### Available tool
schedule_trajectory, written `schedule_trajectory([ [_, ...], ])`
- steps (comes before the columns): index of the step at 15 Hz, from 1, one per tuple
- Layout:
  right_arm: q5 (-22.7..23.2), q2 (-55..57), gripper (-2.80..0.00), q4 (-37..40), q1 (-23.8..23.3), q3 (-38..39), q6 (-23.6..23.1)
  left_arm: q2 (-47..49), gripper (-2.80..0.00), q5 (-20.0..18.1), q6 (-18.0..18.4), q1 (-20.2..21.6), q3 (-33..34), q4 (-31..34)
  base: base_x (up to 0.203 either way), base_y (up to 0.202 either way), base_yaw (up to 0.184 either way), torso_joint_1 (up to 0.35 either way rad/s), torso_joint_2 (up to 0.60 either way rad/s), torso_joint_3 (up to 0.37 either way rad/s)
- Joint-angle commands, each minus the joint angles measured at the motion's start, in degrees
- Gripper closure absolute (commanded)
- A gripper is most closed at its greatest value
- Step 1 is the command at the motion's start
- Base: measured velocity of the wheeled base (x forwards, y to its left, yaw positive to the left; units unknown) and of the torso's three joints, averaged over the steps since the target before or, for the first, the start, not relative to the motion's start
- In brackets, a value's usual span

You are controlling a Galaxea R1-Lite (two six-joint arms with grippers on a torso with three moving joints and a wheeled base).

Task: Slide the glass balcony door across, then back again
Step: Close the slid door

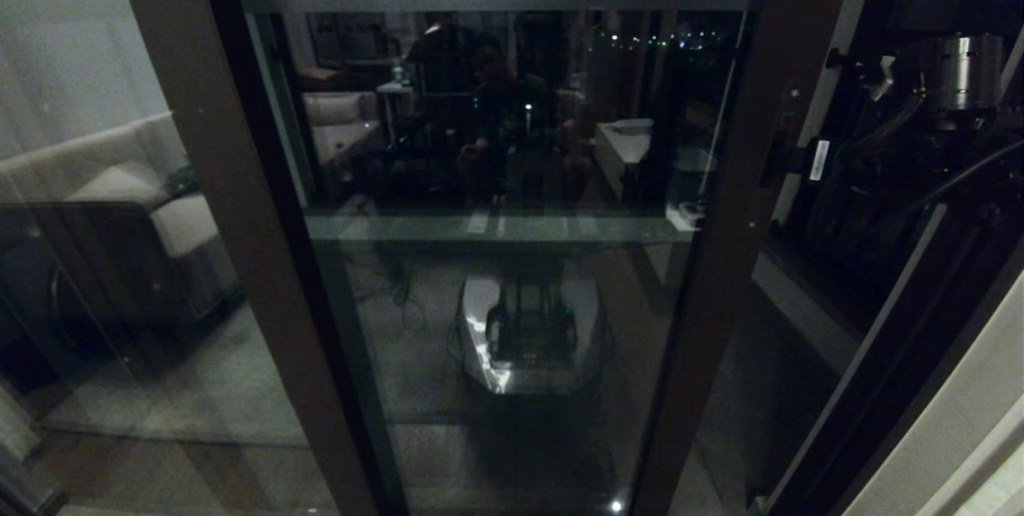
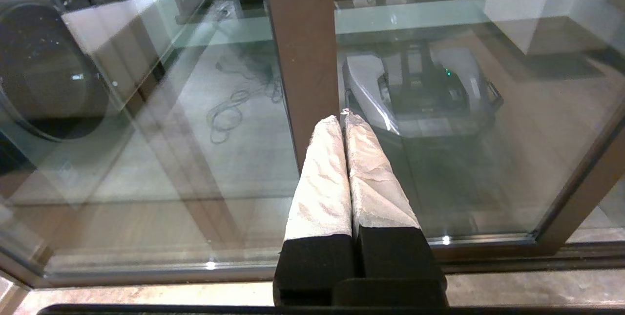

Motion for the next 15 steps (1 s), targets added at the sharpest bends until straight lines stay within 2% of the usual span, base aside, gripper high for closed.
schedule_trajectory([
  [1,-0.1,0.2,-2.80,0.0,-0.3,0.0,0.0,0.0,0.00,0.0,0.0,0.0,0.0,0.0,0.000,0.000,0.000,0.000,0.00,0.000],
  [15,0.0,-0.2,-2.80,-1.7,-5.8,0.7,-1.2,0.0,0.00,0.0,0.0,0.0,0.0,0.0,0.000,0.000,0.000,0.000,0.00,0.000],
])
